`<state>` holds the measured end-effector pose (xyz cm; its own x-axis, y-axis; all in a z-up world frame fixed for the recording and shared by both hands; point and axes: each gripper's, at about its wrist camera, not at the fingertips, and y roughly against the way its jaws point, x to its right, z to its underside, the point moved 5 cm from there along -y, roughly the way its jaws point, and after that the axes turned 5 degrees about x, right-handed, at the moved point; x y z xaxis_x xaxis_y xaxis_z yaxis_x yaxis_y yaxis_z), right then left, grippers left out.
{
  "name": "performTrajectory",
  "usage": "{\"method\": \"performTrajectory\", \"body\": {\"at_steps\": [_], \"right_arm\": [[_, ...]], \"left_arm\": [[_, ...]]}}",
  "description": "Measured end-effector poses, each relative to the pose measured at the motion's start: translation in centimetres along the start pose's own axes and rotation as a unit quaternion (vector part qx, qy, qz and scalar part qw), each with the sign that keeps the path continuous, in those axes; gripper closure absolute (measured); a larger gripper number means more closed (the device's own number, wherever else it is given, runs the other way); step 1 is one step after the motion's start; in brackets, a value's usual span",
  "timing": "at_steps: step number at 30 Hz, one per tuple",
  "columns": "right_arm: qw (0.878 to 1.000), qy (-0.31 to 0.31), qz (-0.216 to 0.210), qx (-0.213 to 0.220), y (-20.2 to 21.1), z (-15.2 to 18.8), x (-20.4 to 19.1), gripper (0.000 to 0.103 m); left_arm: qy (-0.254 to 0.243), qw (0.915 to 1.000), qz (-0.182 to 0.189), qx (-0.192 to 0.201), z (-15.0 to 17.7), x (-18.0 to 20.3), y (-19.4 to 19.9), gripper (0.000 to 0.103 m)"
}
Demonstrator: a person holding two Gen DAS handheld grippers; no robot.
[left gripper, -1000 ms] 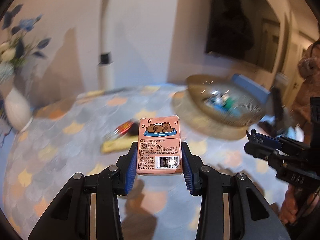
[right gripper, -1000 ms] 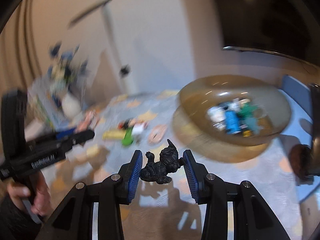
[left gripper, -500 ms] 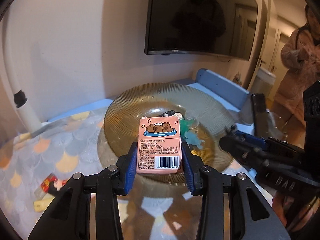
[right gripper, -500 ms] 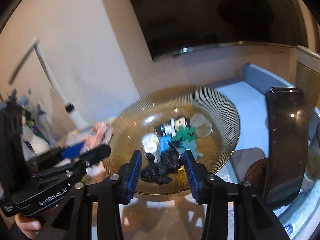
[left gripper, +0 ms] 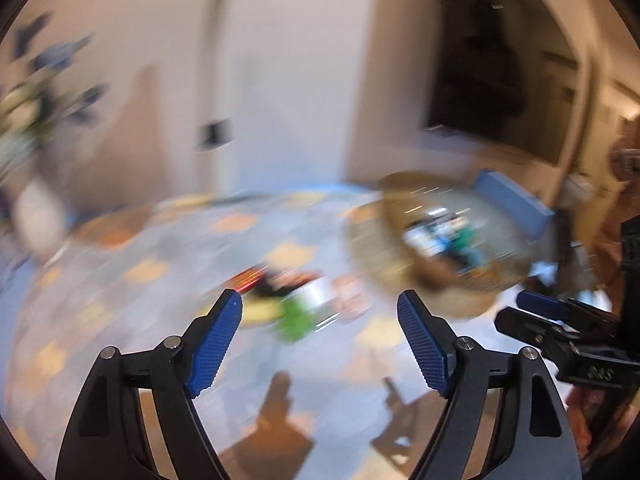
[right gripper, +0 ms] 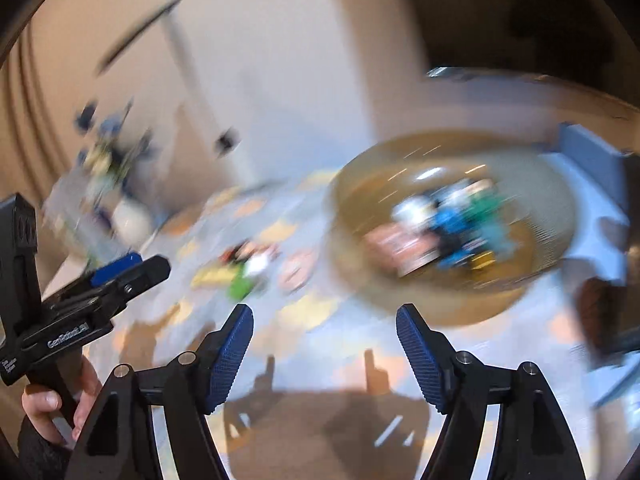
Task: Organize rigid objects
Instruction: 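Drop the dragon figure and pink box into the amber bowl with both grippers, then move both grippers back over the remaining items on the table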
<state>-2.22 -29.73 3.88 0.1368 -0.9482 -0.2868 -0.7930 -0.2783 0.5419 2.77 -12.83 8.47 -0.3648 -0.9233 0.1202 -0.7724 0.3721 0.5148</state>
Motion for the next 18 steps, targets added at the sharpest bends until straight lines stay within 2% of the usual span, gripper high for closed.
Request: {"method": "performTrajectory", "body": {"at_steps": [4,7,8,10,12,18], "right_arm": [[0.998,0.039,0.001,-0.046,-4.9,2.7,-3.8,0.03],[0.997,0.049,0.018,-0.056,-6.6,4.1,-3.9,0.03],[0.995,0.057,0.037,-0.073,-7.2,4.6,-3.8,0.03],[0.994,0.059,0.027,-0.084,-7.6,4.8,-3.9,0.03],[0.994,0.055,0.029,-0.087,-7.8,5.0,-3.7,0.03],[0.993,0.058,0.039,-0.091,-7.9,5.2,-3.8,0.03]], "left_arm": [[0.019,0.9961,-0.083,-0.023,4.6,-6.3,1.8,0.024],[0.03,0.9926,-0.112,-0.038,7.0,-9.1,1.6,0.024],[0.033,0.9917,-0.117,-0.044,7.9,-9.9,1.3,0.024],[0.033,0.991,-0.12,-0.049,9.5,-11.0,1.1,0.024],[0.045,0.9908,-0.105,-0.072,9.9,-11.4,0.5,0.024],[0.016,0.9934,-0.097,-0.06,9.9,-9.7,0.5,0.024]]}}
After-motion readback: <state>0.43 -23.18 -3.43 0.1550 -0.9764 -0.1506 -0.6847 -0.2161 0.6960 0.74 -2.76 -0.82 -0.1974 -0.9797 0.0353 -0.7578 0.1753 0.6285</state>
